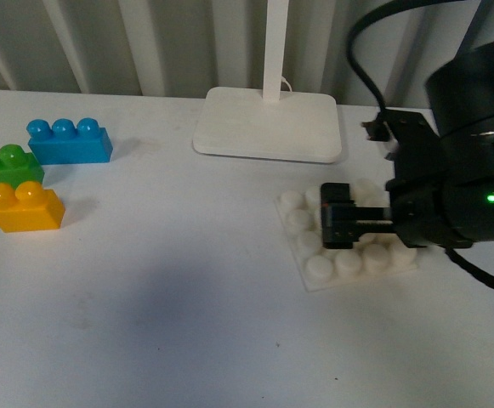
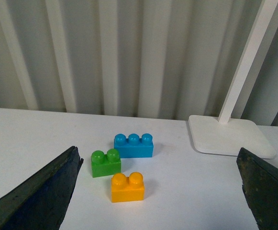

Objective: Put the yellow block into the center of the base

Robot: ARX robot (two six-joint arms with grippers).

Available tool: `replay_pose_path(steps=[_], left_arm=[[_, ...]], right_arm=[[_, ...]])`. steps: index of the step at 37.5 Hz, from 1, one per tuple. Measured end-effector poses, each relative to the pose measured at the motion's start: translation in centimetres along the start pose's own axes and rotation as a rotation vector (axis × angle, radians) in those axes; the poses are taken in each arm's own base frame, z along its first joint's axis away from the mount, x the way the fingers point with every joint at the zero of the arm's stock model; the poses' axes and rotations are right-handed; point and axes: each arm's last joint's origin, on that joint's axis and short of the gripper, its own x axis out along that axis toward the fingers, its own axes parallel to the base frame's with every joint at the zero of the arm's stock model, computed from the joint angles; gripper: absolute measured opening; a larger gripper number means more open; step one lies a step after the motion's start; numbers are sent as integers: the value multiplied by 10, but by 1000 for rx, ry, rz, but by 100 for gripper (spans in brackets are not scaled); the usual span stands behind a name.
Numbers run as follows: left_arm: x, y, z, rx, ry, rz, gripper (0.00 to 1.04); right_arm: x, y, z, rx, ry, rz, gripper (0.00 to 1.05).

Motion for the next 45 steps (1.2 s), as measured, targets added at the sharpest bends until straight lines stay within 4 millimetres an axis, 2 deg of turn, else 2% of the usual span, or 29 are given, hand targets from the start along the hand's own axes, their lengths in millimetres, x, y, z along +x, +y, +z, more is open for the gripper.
replay_pose_path(steps=[5, 14, 24, 36, 45], left_arm=[[0, 0, 0, 0, 0, 0, 98], [0, 0, 0, 0, 0, 0, 98], [0, 0, 0, 0, 0, 0, 98], [0, 0, 0, 0, 0, 0, 98], [0, 0, 0, 0, 0, 0, 98]], right_arm=[[11, 34, 5, 10, 2, 14, 95], [25, 81, 15, 44, 12, 57, 95], [38, 120, 26, 81, 19, 92, 95], [47, 148, 34, 109, 30, 148, 95], [51, 155, 41, 157, 14, 206, 95]])
